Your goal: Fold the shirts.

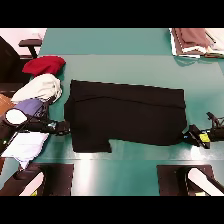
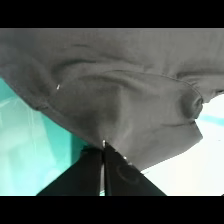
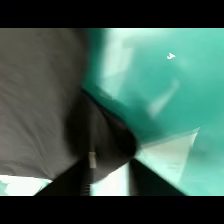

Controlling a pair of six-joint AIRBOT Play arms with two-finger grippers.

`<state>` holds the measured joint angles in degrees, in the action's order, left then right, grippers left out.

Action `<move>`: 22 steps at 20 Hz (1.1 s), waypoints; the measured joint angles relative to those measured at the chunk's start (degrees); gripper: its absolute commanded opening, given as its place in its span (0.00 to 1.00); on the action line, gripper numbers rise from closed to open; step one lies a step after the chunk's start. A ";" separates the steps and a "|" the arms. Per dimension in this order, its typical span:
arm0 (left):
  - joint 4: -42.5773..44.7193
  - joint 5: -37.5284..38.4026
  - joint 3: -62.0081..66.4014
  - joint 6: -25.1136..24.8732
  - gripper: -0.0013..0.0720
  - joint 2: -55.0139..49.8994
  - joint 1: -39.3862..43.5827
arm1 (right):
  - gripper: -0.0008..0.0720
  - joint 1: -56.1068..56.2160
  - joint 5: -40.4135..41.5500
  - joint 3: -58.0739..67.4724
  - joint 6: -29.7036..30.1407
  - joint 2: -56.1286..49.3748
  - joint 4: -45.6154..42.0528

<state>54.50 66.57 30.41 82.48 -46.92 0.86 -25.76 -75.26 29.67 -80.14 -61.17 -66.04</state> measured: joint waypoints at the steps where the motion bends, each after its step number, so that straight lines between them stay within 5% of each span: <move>1: 0.11 0.22 0.09 0.02 0.05 0.02 0.00 | 0.05 1.25 1.09 -0.11 0.02 -0.46 0.22; 6: 5.49 6.69 2.82 1.46 0.05 1.77 -0.02 | 0.03 6.51 0.98 3.15 0.15 0.17 -4.33; 13: 7.34 21.46 4.44 6.43 0.05 12.50 0.02 | 0.03 8.57 -14.64 11.80 -2.40 16.09 -15.26; 17: 6.43 18.18 7.58 6.62 0.05 10.19 0.02 | 0.03 9.31 -15.65 17.05 -3.39 17.00 -15.76; 22: 7.80 6.97 18.36 2.25 0.05 -5.38 0.02 | 0.03 15.37 -9.22 27.32 -3.78 3.58 -13.66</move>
<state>62.30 73.54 48.77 84.73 -52.29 0.89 -10.39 -84.49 56.99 -83.92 -57.58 -79.70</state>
